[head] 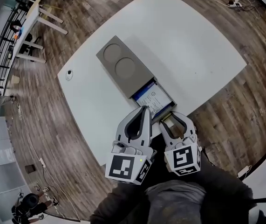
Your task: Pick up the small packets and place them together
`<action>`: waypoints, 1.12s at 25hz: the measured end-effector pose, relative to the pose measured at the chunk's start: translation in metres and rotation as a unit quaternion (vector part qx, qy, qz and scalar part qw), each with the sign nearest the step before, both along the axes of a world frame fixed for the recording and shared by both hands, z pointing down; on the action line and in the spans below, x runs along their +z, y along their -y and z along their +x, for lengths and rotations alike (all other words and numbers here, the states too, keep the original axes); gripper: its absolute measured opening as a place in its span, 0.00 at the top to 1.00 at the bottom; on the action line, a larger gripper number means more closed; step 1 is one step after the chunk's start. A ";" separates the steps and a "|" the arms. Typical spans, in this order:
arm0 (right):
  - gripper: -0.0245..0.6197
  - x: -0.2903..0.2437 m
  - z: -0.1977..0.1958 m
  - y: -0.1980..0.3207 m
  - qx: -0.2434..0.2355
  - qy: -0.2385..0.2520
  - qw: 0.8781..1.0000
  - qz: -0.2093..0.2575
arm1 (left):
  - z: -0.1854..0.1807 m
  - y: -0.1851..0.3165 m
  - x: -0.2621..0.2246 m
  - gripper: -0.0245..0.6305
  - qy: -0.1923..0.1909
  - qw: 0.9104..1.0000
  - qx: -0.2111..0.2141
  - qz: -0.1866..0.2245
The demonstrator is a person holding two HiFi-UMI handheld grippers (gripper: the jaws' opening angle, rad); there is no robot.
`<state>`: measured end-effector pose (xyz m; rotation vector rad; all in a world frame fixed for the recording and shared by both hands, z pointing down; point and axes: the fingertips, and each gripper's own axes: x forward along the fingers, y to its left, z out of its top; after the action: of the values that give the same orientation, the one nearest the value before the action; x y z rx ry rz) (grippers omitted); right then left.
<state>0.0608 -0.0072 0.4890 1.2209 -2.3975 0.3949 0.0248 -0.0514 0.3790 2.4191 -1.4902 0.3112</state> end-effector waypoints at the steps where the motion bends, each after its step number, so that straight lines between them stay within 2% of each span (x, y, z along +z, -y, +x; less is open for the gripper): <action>1: 0.69 0.000 0.002 -0.003 -0.001 0.001 1.000 0.001 | 0.002 -0.002 0.000 0.96 0.002 1.000 -0.001 0.000; 12: 0.69 0.010 0.021 -0.034 -0.011 0.007 1.000 0.002 | 0.023 -0.017 0.008 0.96 0.008 1.000 -0.010 -0.005; 28: 0.69 0.009 0.034 -0.050 -0.016 0.010 1.000 -0.004 | 0.036 -0.024 0.012 0.96 0.006 1.000 -0.014 -0.021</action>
<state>0.0951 0.0425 0.4985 1.1791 -2.4276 0.4092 0.0604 -0.0273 0.3910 2.3649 -1.5063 0.3473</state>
